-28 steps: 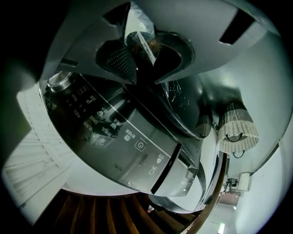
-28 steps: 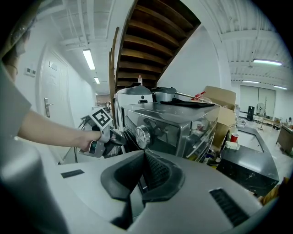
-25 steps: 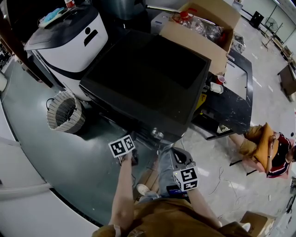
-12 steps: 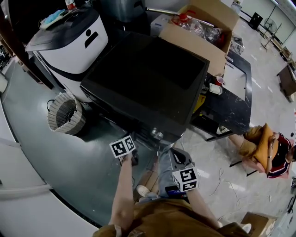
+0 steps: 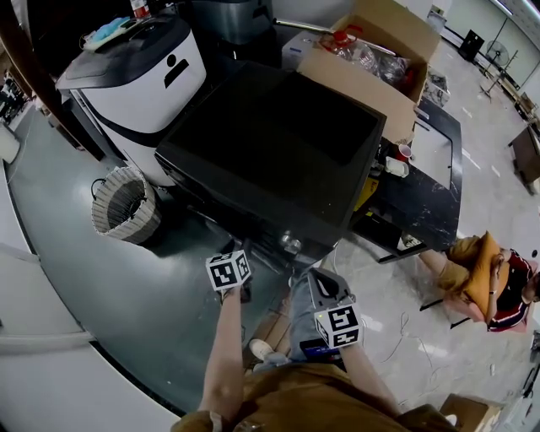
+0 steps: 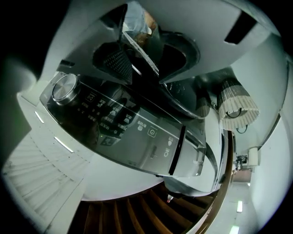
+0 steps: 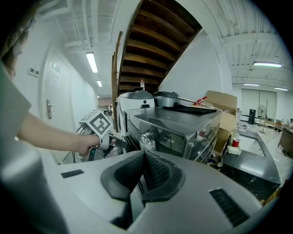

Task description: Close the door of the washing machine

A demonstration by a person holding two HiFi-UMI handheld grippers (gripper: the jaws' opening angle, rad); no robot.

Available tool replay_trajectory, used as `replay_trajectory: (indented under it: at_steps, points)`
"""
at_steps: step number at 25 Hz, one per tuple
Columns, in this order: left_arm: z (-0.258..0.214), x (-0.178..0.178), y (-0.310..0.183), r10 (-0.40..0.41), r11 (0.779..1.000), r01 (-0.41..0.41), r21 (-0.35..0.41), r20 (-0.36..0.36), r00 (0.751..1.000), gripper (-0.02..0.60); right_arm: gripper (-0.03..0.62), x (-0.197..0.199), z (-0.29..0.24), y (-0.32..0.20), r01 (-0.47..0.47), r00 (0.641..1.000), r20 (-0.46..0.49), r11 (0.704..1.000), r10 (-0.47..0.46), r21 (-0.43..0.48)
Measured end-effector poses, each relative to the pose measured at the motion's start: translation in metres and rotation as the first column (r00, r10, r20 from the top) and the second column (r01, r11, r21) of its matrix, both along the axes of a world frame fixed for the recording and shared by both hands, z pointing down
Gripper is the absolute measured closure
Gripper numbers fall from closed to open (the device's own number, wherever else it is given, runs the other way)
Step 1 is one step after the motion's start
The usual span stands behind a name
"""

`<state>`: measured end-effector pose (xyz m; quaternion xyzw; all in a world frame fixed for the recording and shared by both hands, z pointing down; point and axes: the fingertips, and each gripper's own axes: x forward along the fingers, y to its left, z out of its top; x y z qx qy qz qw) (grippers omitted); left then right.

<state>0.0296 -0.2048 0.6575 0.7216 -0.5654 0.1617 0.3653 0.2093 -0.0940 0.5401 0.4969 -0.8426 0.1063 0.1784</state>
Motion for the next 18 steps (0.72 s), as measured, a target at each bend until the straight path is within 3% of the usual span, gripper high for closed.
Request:
replay_trajectory:
  at_steps: [4,9,15,18]
  points:
    - [-0.024,-0.007,0.009,0.029,0.994,-0.036,0.099,0.076,0.997,0.418,0.58,-0.007,-0.006,0.002,0.011,1.0,0.018,1.0,-0.011,0.016]
    - [-0.055,-0.011,0.032,0.078,0.971,-0.11,0.213,0.152,0.985,0.467,0.582,-0.02,-0.013,0.01,0.035,0.999,0.018,0.999,-0.035,0.041]
    - [-0.104,-0.026,0.063,0.037,0.944,-0.073,0.323,0.118,0.992,0.533,0.581,-0.043,-0.036,0.019,0.054,0.998,-0.021,0.993,-0.052,0.101]
    - [-0.125,-0.027,0.082,0.056,0.931,-0.088,0.353,0.101,0.993,0.551,0.582,-0.052,-0.047,0.026,0.067,0.997,-0.033,0.989,-0.064,0.131]
